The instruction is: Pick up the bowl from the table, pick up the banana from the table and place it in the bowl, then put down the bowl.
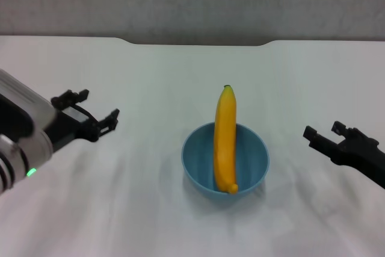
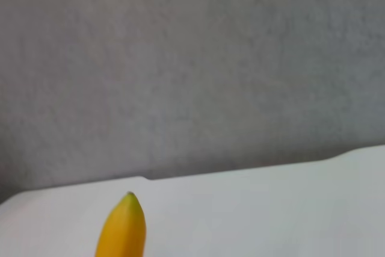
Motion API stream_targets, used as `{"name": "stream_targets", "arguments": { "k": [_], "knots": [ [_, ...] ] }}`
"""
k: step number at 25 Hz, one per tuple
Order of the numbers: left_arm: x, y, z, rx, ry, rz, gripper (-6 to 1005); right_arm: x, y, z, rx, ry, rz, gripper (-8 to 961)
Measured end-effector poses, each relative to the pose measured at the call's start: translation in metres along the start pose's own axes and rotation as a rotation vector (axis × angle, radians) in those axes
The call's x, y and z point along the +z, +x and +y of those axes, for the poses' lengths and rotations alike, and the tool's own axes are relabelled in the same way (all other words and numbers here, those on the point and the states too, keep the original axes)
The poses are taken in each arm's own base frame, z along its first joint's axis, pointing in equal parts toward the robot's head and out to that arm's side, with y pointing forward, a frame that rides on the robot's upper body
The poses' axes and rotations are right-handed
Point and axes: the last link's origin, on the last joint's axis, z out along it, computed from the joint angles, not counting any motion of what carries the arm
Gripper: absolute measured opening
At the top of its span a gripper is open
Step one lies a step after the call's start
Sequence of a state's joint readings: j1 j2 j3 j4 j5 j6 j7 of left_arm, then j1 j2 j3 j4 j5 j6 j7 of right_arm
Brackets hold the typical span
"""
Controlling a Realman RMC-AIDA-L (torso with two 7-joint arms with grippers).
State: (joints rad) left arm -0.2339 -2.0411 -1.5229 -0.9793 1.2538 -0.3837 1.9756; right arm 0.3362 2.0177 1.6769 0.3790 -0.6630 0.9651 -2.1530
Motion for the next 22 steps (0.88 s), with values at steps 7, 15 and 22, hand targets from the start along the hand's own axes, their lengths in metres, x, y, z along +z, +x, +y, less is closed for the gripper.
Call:
{"name": "stream_targets", "arguments": {
  "k": [7,15,22],
  "knots": [
    [0.005,-0.008,0.018,0.127,0.054,-0.057,797,0.0,0.01,0.002,-0.065,-0.002,0.035,897],
    [0.006,-0.01,0.028,0.241,0.1,-0.112,797,-0.002,0.017,0.002,-0.114,-0.002,0.059,897],
    [0.005,-0.008,0.031,0.38,0.222,-0.196,798,-0.003,0.019,-0.001,-0.106,0.016,0.057,897]
  ]
}}
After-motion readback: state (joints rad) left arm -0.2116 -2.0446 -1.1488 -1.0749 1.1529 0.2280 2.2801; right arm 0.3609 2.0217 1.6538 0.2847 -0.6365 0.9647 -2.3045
